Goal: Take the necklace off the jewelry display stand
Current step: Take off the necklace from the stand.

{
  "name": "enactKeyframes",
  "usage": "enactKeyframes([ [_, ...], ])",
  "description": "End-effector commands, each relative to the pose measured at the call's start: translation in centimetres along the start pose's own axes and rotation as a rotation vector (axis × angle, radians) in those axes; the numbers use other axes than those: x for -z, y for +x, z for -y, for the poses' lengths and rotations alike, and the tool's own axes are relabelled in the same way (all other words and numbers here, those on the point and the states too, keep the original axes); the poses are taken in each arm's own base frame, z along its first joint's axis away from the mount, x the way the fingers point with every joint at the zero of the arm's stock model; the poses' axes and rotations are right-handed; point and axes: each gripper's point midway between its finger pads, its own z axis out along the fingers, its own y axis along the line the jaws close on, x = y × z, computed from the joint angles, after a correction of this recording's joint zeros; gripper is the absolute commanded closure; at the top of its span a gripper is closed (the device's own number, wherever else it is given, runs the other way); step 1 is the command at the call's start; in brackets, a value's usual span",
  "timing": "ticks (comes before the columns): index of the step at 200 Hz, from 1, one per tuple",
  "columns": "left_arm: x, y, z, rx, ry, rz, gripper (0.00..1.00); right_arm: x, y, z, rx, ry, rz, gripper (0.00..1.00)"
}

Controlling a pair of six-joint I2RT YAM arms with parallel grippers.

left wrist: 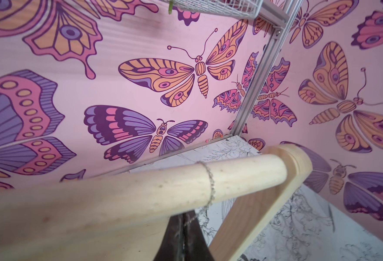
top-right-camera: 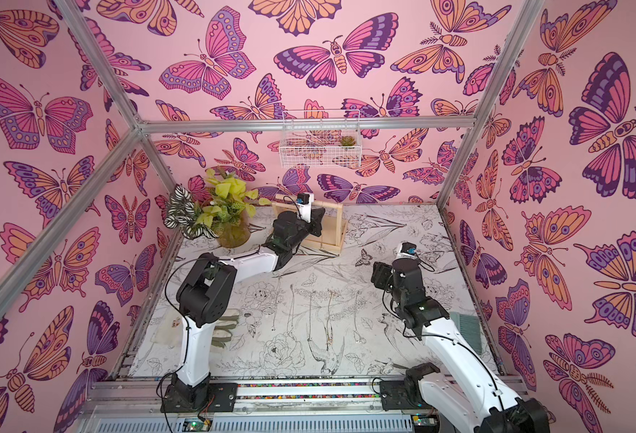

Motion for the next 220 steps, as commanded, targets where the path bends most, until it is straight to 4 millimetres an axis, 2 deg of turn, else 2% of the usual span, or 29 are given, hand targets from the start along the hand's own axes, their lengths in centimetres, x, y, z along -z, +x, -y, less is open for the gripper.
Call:
enactKeyframes([
  [1, -0.2, 0.6, -0.2, -0.01, -0.022, -0.02, 1.0, 0.2, -0.3, 0.0, -0.01, -0.005, 0.014, 0.32],
  [53, 1.1, -1.4, -0.3, -0.06, -0.028, -0.025, 1.0, 0.3, -0.5, 0.0, -0.012, -0.006, 0.019, 0.32],
  [107, 2.8, -2.5, -2.1, -0.059, -0.048, -0.032, 1.0, 0.3, -0.3, 0.0, -0.013, -0.009, 0.016, 0.32],
  [157, 3.2, -3.0, -3.3, -0.068, -0.07, -0.034, 1.0, 0.3, -0.3, 0.0, -0.014, -0.01, 0.017, 0.32],
  [181, 3.2, -3.1, -4.3, -0.079, -0.091, -0.036, 1.0, 0.3, -0.4, 0.0, -0.012, -0.008, 0.019, 0.32],
  [220, 3.5, -3.8, -6.8, -0.084, -0.129, -0.034, 0.94, 0.2, -0.3, 0.1, -0.012, -0.008, 0.015, 0.32],
])
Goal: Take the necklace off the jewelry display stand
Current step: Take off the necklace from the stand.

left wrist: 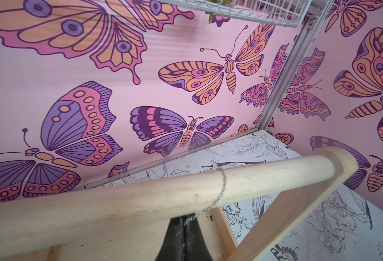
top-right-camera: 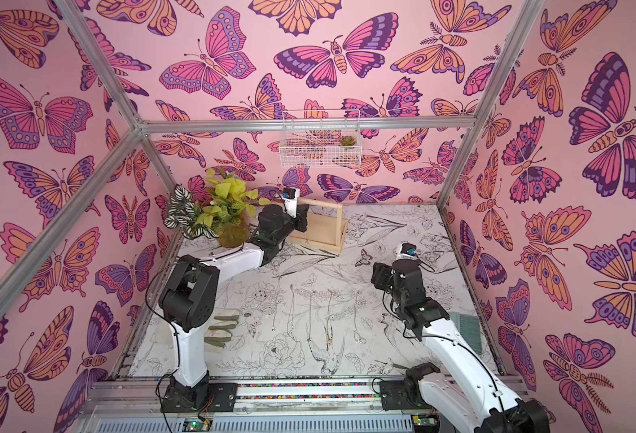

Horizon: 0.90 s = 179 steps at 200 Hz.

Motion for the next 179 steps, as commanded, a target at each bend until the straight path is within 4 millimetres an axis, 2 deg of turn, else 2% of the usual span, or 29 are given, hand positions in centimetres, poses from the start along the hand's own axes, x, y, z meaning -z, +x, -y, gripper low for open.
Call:
enactKeyframes([
  [1, 0.6, -1.5, -1.7, -0.021, -0.022, 0.015, 0.94, 0.2, -0.5, 0.0, -0.011, -0.006, 0.018, 0.32],
  [85, 0.9, -3.2, -6.3, -0.046, -0.103, 0.019, 0.96, 0.1, -0.4, 0.0, -0.011, -0.005, 0.014, 0.33],
  [134, 1.9, -4.2, -9.2, -0.054, -0.162, 0.024, 0.99, 0.1, -0.4, 0.0, -0.011, -0.007, 0.015, 0.32],
  [179, 2.9, -4.6, -10.5, -0.066, -0.182, 0.017, 0.99, 0.1, -0.4, -0.1, -0.013, -0.009, 0.012, 0.32],
])
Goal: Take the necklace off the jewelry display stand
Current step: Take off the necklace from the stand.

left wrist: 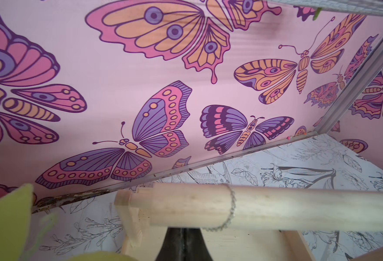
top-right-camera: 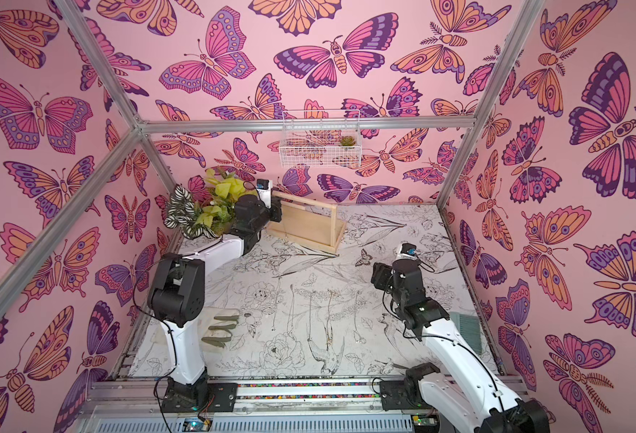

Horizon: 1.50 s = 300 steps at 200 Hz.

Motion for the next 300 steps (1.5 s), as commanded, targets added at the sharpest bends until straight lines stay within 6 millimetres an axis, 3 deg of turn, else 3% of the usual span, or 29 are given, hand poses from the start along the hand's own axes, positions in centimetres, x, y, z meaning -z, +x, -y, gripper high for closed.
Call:
enactKeyframes([
  [1, 1.3, -3.1, -0.3, -0.031, -0.011, 0.055, 0.99, 0.1, -0.4, -0.1, -0.012, -0.009, 0.013, 0.33],
  [44, 1.5, -3.2, -2.2, -0.032, -0.068, 0.053, 0.99, 0.2, -0.5, -0.1, -0.008, -0.008, 0.017, 0.33],
  [96, 2.2, -4.5, -4.7, -0.033, -0.118, 0.068, 1.0, 0.2, -0.5, -0.1, -0.008, -0.009, 0.014, 0.33],
  [153, 3.0, -5.7, -4.3, -0.042, -0.082, 0.08, 1.0, 0.1, -0.5, -0.1, -0.007, -0.01, 0.013, 0.33],
  [175, 4.6, -7.1, -2.0, -0.018, 0.006, 0.097, 1.0, 0.1, -0.5, -0.2, -0.008, -0.011, 0.015, 0.33],
  [214, 9.2, -8.3, 5.8, 0.009, 0.293, 0.073, 1.0, 1.0, -1.7, 1.1, 0.003, 0.081, 0.041, 0.32],
  [268, 15.1, -6.6, 15.8, 0.093, 0.644, -0.044, 1.0, 4.2, -4.0, 4.0, -0.055, 0.224, 0.109, 0.32],
  [300, 17.9, -4.8, 23.3, 0.133, 0.884, -0.141, 1.0, 6.3, -4.9, 6.5, -0.121, 0.336, 0.151, 0.31],
])
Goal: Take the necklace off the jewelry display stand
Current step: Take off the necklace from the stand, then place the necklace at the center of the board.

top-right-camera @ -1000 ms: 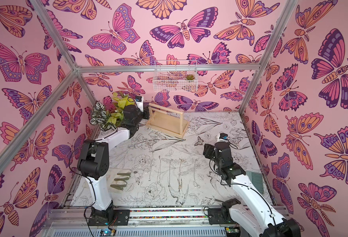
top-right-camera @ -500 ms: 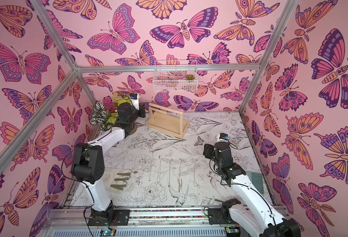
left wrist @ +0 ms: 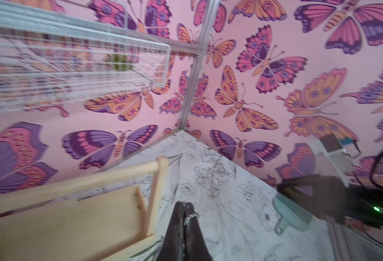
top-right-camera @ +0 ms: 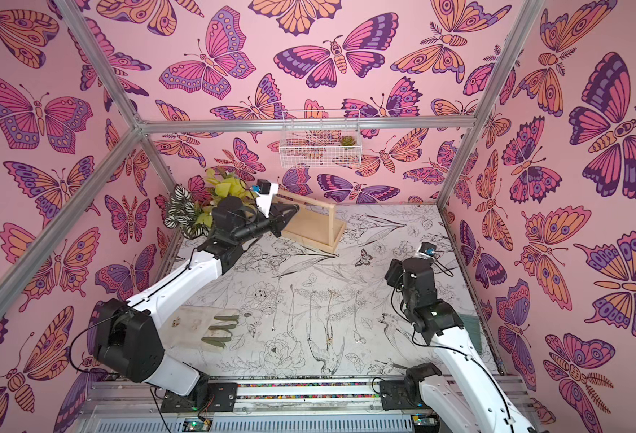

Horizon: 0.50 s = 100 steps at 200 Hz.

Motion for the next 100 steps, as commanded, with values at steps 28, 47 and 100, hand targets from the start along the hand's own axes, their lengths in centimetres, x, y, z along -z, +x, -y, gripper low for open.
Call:
enactKeyframes([
  [28, -3.0, 5.6, 11.5, 0.142, 0.39, -0.19, 1.0, 2.6, -2.1, 5.2, -0.138, 0.188, 0.045, 0.31],
  [47, -4.1, 7.5, 14.6, 0.175, 0.467, -0.244, 1.0, 3.8, -3.3, 6.0, -0.174, 0.209, 0.084, 0.31],
  [100, -6.7, 11.7, 20.8, 0.185, 0.567, -0.331, 1.0, 6.0, -6.0, 7.7, -0.243, 0.254, 0.149, 0.31],
])
